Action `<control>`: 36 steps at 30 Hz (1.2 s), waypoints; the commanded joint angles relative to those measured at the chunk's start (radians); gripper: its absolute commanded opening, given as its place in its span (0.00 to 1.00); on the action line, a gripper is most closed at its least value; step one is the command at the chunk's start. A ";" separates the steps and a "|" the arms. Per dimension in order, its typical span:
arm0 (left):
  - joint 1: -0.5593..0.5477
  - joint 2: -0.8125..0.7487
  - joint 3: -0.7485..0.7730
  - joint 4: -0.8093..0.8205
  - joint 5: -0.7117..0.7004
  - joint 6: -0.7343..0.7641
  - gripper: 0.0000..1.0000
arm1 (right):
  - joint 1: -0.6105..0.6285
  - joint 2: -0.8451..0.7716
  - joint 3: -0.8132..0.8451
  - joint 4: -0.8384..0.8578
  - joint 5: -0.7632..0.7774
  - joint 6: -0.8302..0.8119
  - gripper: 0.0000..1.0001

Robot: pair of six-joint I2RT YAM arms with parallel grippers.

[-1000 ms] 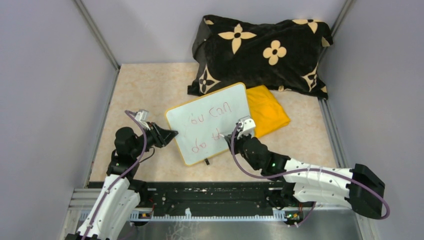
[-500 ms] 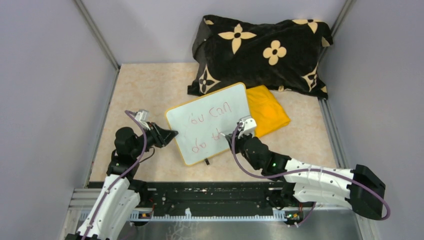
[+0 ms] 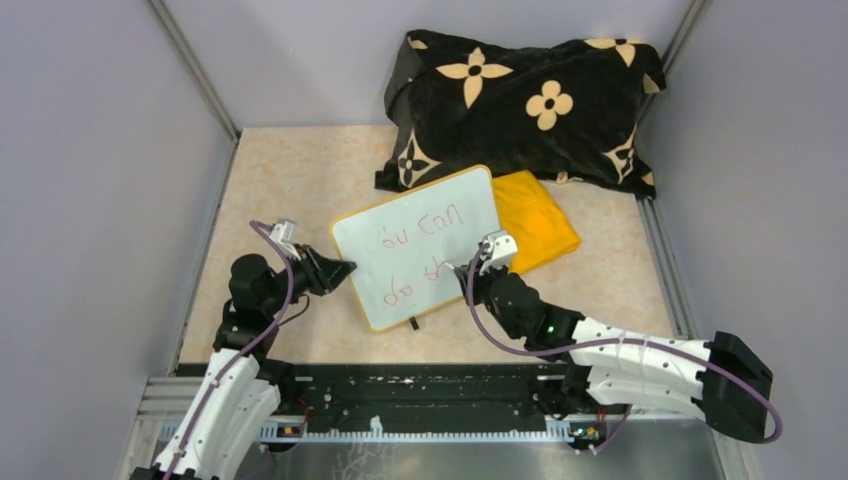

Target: Write a sentence on the whiteboard

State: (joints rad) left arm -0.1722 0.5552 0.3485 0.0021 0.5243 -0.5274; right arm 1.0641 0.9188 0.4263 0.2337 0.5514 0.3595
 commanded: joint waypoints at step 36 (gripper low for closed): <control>0.000 -0.008 -0.006 0.038 0.023 -0.005 0.36 | -0.010 -0.126 -0.008 -0.051 0.019 0.018 0.00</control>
State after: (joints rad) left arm -0.1722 0.5552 0.3481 0.0021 0.5255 -0.5274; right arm 1.0634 0.7902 0.3859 0.1307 0.5499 0.3935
